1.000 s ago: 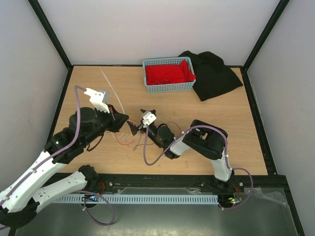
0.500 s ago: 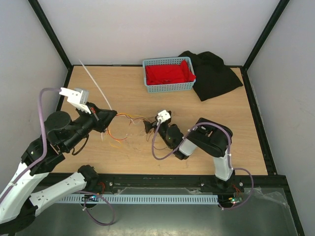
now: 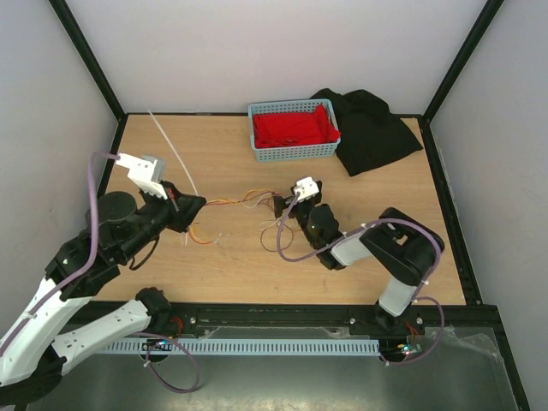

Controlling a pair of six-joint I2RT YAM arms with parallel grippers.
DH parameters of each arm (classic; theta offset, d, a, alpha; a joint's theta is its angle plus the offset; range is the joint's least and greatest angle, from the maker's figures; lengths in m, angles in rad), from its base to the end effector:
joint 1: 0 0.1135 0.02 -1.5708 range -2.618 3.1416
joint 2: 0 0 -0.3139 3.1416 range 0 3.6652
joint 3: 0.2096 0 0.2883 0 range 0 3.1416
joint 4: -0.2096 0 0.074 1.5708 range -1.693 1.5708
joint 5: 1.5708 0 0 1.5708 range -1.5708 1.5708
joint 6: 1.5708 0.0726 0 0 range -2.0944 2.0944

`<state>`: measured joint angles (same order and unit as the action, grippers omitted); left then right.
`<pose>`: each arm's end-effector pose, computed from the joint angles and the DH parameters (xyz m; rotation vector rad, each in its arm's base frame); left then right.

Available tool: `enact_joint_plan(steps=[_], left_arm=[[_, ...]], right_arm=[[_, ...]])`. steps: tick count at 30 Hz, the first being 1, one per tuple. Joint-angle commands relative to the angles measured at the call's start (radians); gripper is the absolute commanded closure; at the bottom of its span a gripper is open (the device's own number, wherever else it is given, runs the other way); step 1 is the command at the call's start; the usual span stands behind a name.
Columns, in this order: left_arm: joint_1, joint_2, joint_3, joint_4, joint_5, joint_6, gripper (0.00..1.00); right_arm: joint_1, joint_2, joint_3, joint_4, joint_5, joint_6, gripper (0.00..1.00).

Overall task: Zip-tie the wires
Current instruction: Place the cable at the center of the board.

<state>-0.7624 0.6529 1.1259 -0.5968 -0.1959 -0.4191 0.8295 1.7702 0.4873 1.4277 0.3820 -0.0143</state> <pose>0.1099 -0.0854 0.4681 0.1482 1.7380 -0.7131 0.2628 0.2470 0.1882 -0.2905 1.4191 0.3971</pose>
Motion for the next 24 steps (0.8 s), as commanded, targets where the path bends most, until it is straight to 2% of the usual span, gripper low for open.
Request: enact_joint_plan(steps=[1,5,8,14,18,24], left_arm=[[0.003,0.070,-0.025,0.020,0.011,0.016,1.00],[0.004,0.151,-0.014,0.071,0.030,0.042,1.00],[0.006,0.202,-0.013,0.122,0.033,0.060,1.00],[0.022,0.260,-0.005,0.141,-0.024,0.090,1.00],[0.054,0.252,-0.023,0.137,-0.025,0.096,1.00],[0.131,0.206,-0.130,0.134,0.011,0.030,1.00]], right_arm=[[-0.050,-0.153,0.006,-0.184,-0.007,-0.103,0.01],[-0.103,-0.296,0.041,-0.364,-0.038,-0.253,0.01],[-0.115,-0.387,0.110,-0.565,-0.120,-0.397,0.01],[-0.116,-0.470,0.245,-0.935,-0.196,-0.573,0.01],[-0.116,-0.478,0.262,-1.035,-0.305,-0.546,0.01],[-0.115,-0.424,0.211,-1.015,-0.476,-0.425,0.01]])
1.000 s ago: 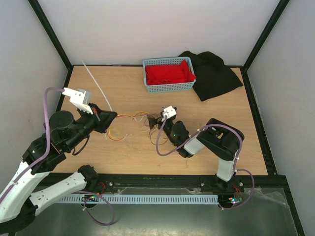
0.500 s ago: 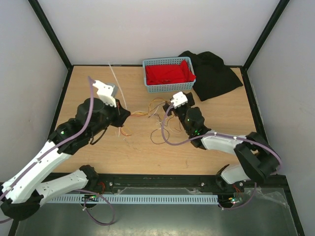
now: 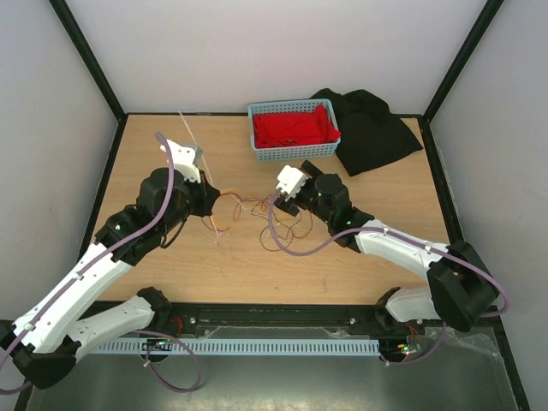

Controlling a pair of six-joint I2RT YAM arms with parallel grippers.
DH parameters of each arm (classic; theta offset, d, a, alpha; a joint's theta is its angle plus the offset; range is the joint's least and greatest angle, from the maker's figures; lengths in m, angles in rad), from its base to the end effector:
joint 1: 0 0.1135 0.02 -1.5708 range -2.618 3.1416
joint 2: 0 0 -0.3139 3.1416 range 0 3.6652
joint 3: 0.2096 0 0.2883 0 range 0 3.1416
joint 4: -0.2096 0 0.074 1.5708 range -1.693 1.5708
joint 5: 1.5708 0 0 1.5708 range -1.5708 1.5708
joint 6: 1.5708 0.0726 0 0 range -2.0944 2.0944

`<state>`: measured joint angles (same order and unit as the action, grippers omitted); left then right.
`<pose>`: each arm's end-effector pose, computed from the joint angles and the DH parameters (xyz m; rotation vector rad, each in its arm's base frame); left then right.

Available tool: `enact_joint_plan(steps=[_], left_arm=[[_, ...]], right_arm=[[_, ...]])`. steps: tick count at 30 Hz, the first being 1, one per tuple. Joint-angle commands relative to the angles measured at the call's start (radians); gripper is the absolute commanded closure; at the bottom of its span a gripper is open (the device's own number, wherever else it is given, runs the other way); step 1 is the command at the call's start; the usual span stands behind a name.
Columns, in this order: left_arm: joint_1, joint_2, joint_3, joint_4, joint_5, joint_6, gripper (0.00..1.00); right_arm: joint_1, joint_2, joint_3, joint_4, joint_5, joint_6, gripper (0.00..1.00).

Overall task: Zip-tie the wires
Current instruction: Place the cable at the center of the board.

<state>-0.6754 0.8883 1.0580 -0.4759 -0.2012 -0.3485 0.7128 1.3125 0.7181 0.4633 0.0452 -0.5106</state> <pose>0.1872 -0.1314 0.4201 0.1704 1.8954 -0.5142 0.2687 0.2279 0.2896 -0.9501 1.4133 0.1124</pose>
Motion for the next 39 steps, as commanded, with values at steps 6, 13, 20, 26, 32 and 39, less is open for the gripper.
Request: enact_joint_plan(steps=[6,13,20,26,32,39], left_arm=[[0.094,-0.042,-0.182,0.013,0.091,-0.119,1.00],[0.093,-0.044,-0.355,0.030,0.158,-0.316,1.00],[0.084,-0.051,-0.535,0.122,0.157,-0.452,1.00],[0.033,0.002,-0.624,0.189,0.098,-0.534,1.00],[-0.008,0.106,-0.626,0.273,0.061,-0.537,1.00],[-0.048,0.311,-0.572,0.426,0.032,-0.506,1.00]], right_arm=[[0.002,0.068,-0.020,-0.101,-0.207,0.126,0.01],[-0.001,0.034,0.015,-0.315,-0.278,0.121,0.01],[-0.057,0.011,0.080,-0.505,-0.312,0.145,0.01],[-0.090,-0.043,0.137,-0.575,-0.347,0.171,0.01],[-0.122,-0.079,0.246,-0.689,-0.314,0.224,0.01],[-0.157,-0.144,0.275,-0.725,-0.276,0.256,0.01]])
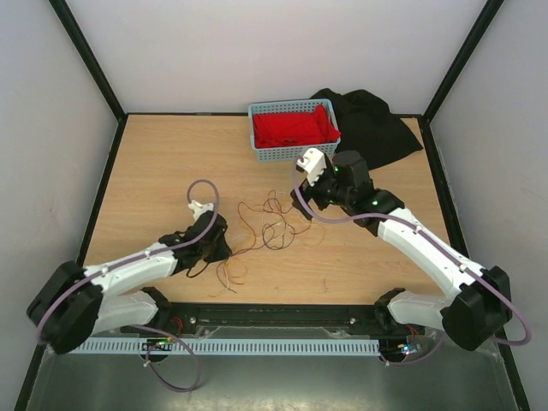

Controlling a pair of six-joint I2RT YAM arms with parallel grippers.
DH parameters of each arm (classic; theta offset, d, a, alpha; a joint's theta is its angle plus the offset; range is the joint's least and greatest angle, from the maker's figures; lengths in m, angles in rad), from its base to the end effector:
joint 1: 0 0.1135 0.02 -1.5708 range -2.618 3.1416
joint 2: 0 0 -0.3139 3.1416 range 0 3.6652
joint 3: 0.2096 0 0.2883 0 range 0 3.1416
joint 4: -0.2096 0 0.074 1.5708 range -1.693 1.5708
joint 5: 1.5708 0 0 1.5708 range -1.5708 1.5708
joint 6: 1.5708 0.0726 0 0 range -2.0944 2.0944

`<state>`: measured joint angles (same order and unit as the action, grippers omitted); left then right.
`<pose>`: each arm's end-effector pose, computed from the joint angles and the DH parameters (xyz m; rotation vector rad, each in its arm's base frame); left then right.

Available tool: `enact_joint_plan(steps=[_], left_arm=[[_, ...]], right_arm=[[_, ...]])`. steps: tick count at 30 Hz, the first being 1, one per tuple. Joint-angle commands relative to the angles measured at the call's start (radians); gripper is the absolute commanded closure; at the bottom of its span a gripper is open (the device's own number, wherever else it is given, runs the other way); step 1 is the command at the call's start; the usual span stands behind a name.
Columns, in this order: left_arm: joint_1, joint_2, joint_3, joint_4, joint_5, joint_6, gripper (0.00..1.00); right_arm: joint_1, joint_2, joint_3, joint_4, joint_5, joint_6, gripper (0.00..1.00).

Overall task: Zip-tie the wires
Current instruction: Place the cable at the center of the board.

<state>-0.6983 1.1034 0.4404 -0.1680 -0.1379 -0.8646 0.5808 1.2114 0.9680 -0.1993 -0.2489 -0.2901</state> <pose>0.1873 -0.1442 0.1597 -0.2708 2.4535 -0.5529 0.2646 0.1950 0.3358 -0.9967 1.7636 0.4350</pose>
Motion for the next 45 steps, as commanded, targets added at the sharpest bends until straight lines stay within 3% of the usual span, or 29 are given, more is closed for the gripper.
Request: enact_joint_plan(steps=[1,10,18,21,30,33,36,45], left_arm=[[-0.036,0.132,0.062,0.135,-0.030,0.015,1.00],[-0.093,0.421,0.200,0.249,-0.018,0.043,1.00],[-0.113,0.558,0.343,0.269,-0.005,0.092,1.00],[-0.111,0.526,0.324,0.265,-0.021,0.103,0.99],[-0.102,0.376,0.246,0.216,-0.081,0.122,0.74],[-0.097,0.342,0.238,0.204,-0.081,0.131,0.62],[-0.095,0.302,0.245,0.180,-0.093,0.156,0.58],[-0.008,-0.003,0.262,-0.029,-0.179,0.261,0.31]], right_arm=[[-0.036,-0.051,0.025,-0.064,0.020,0.041,0.01],[-0.094,-0.075,0.018,-0.068,0.035,0.077,0.01],[-0.123,-0.073,0.003,-0.061,0.048,0.092,0.01],[-0.135,-0.073,-0.008,-0.048,0.047,0.107,0.01],[-0.138,-0.084,-0.068,0.056,0.042,0.172,0.01],[-0.140,-0.091,-0.087,0.087,0.054,0.194,0.01],[-0.142,-0.095,-0.101,0.117,0.064,0.221,0.01],[-0.176,-0.156,-0.145,0.198,0.261,0.291,0.01]])
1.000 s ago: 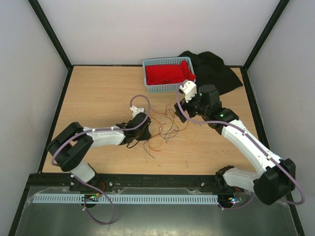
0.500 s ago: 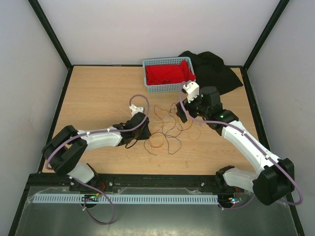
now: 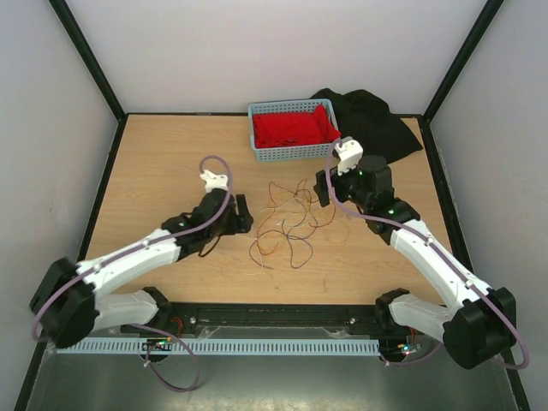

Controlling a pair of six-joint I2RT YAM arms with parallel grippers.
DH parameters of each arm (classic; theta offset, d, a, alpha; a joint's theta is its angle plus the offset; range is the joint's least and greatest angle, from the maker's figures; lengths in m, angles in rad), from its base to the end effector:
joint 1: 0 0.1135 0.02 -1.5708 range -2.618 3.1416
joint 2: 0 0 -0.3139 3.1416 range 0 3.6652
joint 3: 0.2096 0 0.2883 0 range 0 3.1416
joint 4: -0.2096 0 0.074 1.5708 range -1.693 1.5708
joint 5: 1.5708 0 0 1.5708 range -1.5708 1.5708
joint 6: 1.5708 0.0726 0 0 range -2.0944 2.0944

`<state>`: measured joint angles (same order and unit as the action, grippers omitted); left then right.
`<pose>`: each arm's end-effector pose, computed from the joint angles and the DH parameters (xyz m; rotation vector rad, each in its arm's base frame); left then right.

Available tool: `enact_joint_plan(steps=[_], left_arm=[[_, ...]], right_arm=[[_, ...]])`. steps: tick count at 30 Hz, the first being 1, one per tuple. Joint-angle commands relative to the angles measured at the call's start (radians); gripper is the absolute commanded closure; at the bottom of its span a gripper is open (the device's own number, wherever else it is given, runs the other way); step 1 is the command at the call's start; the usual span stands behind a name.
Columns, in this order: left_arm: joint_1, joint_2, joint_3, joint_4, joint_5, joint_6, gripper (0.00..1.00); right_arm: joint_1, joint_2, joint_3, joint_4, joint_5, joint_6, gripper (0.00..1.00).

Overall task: Zip-tie the wires
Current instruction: Place the cable at the center of the board, then reset both arms

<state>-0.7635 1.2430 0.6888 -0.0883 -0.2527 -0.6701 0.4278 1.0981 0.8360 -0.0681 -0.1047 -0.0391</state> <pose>0.2335 -0.1983 0.2268 -0.0376 2.2391 -0.5210 0.2728 0.1327 0.3304 -0.5125 1.8458 0.3625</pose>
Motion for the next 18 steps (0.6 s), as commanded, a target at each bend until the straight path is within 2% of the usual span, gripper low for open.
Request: enact_joint_plan(steps=[1,6,9,14,18], left_arm=[[0.077,-0.190,0.014,-0.128,-0.065,0.081,0.29],[0.213,-0.435,0.017,-0.210,-0.048,0.160,0.17],[0.328,-0.524,0.026,-0.250,0.025,0.179,0.09],[0.507,-0.561,0.031,-0.250,0.256,0.194,0.02],[0.538,-0.547,0.027,-0.222,0.271,0.263,0.01]], right_arm=[[-0.038,-0.048,-0.015,0.067,0.136,0.043,0.01],[-0.157,-0.062,-0.057,0.080,0.149,0.115,0.01],[-0.213,-0.075,-0.130,0.125,0.155,0.157,0.01],[-0.229,-0.113,-0.310,0.273,0.294,0.180,0.01],[-0.230,-0.131,-0.491,0.486,0.442,0.160,0.01]])
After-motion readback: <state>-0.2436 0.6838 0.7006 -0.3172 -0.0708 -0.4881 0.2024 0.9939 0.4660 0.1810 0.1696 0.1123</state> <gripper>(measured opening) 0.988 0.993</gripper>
